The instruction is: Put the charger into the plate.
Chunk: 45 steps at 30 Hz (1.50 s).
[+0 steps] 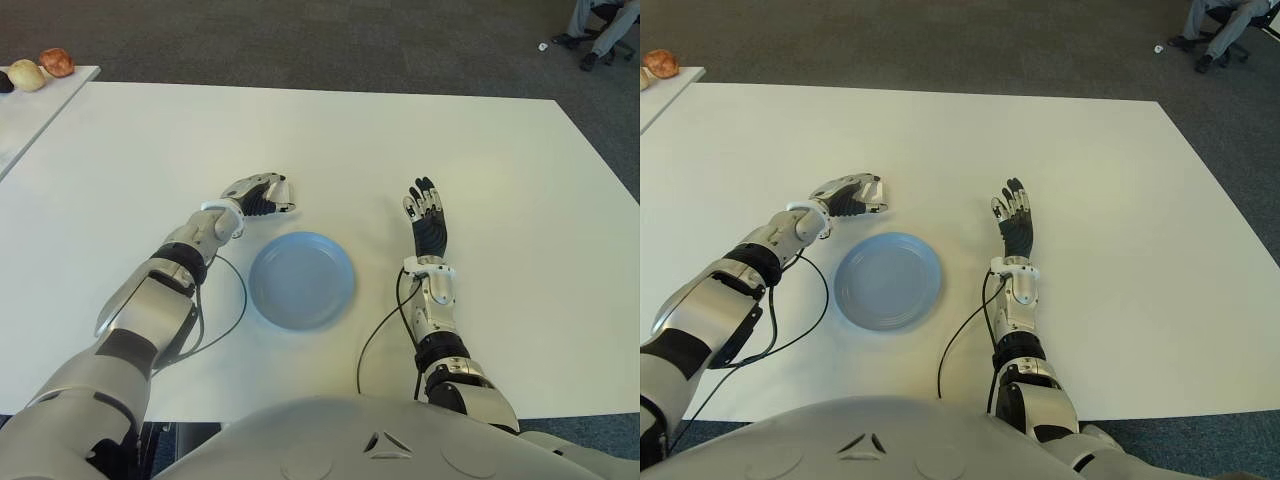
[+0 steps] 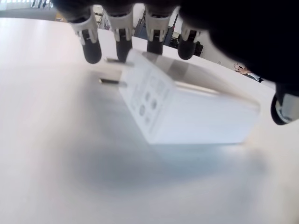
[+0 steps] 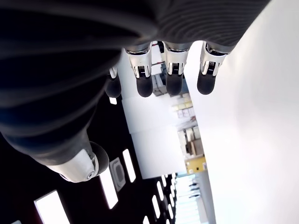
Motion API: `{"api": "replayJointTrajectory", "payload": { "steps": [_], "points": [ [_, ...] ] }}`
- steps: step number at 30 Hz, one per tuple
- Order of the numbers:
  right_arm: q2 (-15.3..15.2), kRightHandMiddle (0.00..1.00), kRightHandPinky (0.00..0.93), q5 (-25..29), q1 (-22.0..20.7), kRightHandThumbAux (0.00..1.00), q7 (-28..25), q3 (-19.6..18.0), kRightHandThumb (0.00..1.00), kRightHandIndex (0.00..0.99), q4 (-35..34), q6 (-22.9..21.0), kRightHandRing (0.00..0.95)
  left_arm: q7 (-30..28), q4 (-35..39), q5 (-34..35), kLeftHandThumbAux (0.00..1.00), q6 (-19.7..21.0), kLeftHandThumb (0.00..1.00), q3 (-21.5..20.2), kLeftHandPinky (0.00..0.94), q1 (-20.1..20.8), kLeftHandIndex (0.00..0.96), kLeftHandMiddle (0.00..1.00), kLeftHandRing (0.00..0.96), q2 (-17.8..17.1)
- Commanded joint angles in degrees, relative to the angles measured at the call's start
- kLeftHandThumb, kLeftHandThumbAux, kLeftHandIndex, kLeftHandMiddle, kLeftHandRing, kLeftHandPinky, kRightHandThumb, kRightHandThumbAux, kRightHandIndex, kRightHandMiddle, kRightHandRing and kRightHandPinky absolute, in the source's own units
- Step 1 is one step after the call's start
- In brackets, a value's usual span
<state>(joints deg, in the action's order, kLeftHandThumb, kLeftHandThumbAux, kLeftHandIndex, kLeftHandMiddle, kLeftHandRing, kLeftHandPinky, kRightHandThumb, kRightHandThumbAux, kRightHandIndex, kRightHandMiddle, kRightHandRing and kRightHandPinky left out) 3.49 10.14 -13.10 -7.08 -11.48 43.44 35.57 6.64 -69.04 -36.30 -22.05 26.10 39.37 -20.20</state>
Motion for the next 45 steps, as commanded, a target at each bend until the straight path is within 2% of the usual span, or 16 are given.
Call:
{"api": "replayJointTrajectory", "payload": {
  "steps": [1,17,27,37,45],
  "points": [
    [2.05,0.099,0.083,0.3,3.64,0.688,0.38,0.57,0.031,0.082,0.0,-1.57,0.062,-1.58,-1.82,0.79,0.285,1.28,0.227,-0.04,0.016,-0.88,0.0,0.0,0.0,1.18],
    [2.21,0.105,0.092,0.01,5.8,0.701,1.54,2.34,0.061,0.092,-3.48,-3.04,0.071,-1.12,-2.49,0.15,0.309,1.16,0.213,1.18,0.019,-1.44,0.0,0.0,0.0,1.96],
    [1.82,0.1,0.085,-0.05,7.13,0.703,1.51,3.43,0.06,0.089,-5.69,-3.69,0.068,-1.43,-3.86,-0.67,0.296,-1.1,0.178,1.95,0.018,-2.51,0.0,0.0,0.0,-0.06],
    [1.3,0.097,0.076,-0.51,7.72,0.701,1.28,4.28,0.047,0.087,-6.77,-3.66,0.063,0.84,-4.45,-4.6,0.316,-3.84,0.172,6.38,0.036,-1.96,0.0,0.0,0.0,-2.55],
    [1.26,0.096,0.073,-0.25,8.07,0.7,0.84,4.47,0.027,0.083,-7.33,-3.74,0.061,1.69,-4.55,-5.43,0.334,-5.2,0.189,8.18,0.049,-2.06,0.0,0.0,0.0,-3.86]
  ]
}}
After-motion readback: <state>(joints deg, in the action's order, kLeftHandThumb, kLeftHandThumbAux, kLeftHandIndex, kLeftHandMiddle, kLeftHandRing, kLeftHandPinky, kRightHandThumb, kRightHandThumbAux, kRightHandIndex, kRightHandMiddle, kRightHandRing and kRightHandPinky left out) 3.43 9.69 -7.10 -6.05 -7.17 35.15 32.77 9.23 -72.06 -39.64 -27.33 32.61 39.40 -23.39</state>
